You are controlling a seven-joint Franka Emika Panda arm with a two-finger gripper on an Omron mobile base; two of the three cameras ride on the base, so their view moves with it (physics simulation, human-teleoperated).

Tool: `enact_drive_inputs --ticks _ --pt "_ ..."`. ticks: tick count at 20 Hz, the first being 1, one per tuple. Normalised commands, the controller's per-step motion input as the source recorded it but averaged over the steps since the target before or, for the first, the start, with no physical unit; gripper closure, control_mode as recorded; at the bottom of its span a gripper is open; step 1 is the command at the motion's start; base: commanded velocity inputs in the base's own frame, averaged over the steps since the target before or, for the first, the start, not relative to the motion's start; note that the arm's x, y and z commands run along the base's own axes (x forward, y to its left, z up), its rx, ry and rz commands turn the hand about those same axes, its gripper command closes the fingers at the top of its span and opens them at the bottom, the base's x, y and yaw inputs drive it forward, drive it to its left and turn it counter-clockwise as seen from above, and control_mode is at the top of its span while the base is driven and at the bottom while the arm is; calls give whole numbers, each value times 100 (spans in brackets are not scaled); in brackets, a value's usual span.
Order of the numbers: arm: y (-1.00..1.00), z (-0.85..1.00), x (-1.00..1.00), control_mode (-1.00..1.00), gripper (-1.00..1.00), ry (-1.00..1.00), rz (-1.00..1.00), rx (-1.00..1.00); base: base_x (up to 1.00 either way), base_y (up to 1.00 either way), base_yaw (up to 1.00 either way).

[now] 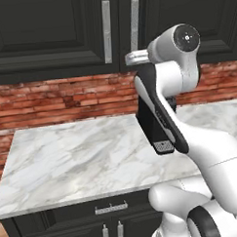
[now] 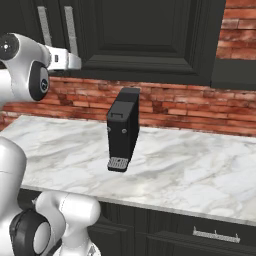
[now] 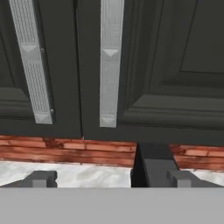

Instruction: Move the ketchup and ketchup from the cabinet to the dining counter.

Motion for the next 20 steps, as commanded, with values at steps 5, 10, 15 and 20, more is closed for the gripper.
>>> enact_drive_inputs --ticks 5,10,15,20 --pt "0 30 34 -100 -100 0 0 4 0 0 0" --pt "0 28 42 -100 -100 0 1 3 0 0 0" --pt "0 18 36 -100 -100 0 0 4 0 0 0" --pt "0 4 36 -100 -100 5 2 0 0 0 0"
